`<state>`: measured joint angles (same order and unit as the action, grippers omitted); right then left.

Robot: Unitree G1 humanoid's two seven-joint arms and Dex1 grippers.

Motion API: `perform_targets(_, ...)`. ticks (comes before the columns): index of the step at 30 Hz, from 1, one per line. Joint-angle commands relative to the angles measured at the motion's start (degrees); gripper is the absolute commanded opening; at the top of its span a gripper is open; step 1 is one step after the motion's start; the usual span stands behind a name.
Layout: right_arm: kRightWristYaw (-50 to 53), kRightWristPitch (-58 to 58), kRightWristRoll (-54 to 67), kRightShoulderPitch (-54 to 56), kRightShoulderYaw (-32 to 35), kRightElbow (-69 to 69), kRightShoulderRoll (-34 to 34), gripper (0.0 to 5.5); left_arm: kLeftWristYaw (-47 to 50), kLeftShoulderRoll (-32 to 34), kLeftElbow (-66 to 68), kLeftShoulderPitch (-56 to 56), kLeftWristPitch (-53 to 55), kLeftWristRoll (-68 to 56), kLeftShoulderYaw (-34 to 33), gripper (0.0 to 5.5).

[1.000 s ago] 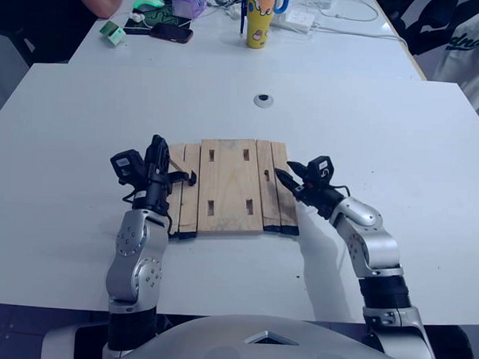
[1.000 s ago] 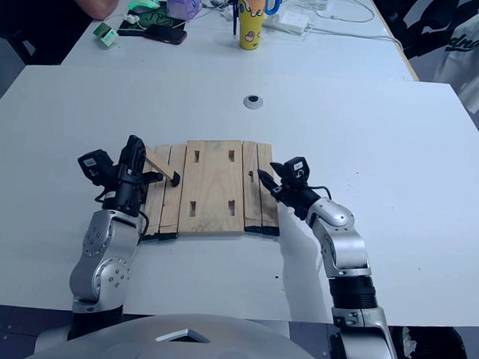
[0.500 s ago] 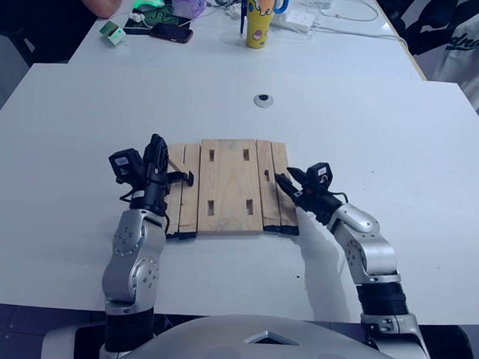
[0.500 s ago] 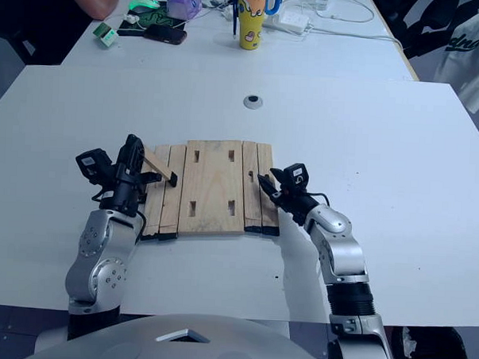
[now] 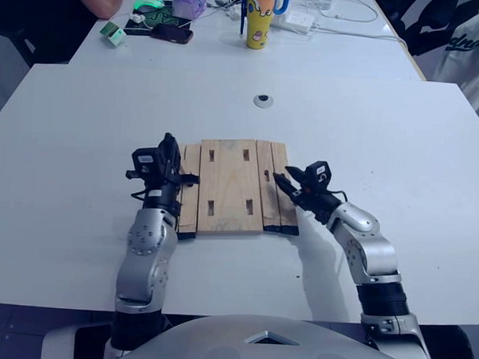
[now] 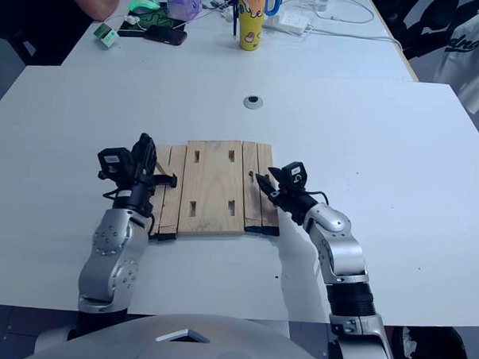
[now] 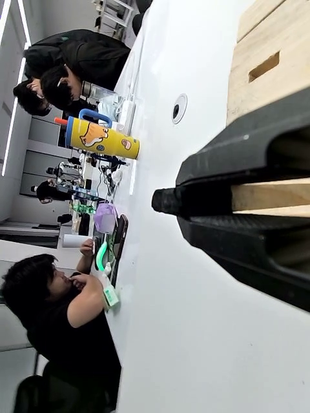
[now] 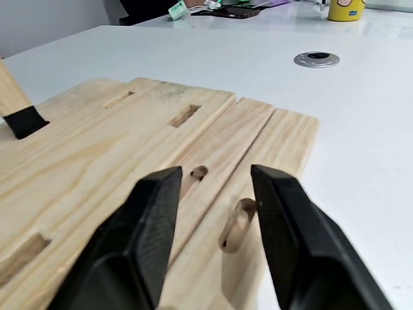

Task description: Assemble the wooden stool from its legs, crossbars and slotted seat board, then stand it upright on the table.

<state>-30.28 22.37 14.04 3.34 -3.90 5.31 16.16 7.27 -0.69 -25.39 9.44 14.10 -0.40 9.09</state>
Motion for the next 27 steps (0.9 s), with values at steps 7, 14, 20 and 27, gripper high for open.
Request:
perform_targets(7,-0.40,4.02,0.01,-3.83,-2.00,6.58,2.41,1.98,-0.02,0.64,3.34,12.54,0.03,4.93,3.44,0.44)
perform_targets(14,0.84,4.65,0.03,-3.91,-2.34,7.17,1.32,1.98,-2.29,0.18,3.22,8.22,5.14,3.79,1.99,0.44)
perform_targets(20,1.43,4.05,-0.16,-3.82,-2.33,6.62,0.52,1.98,-4.12,0.33,1.63,3.57,11.35,3.91,1.68,0.44)
perform_targets(27,1.88,2.95,-1.02,-3.98,-3.05,5.87,0.08,1.98,-5.91,1.62,2.79,1.72,14.37,3.86,1.42,0.44)
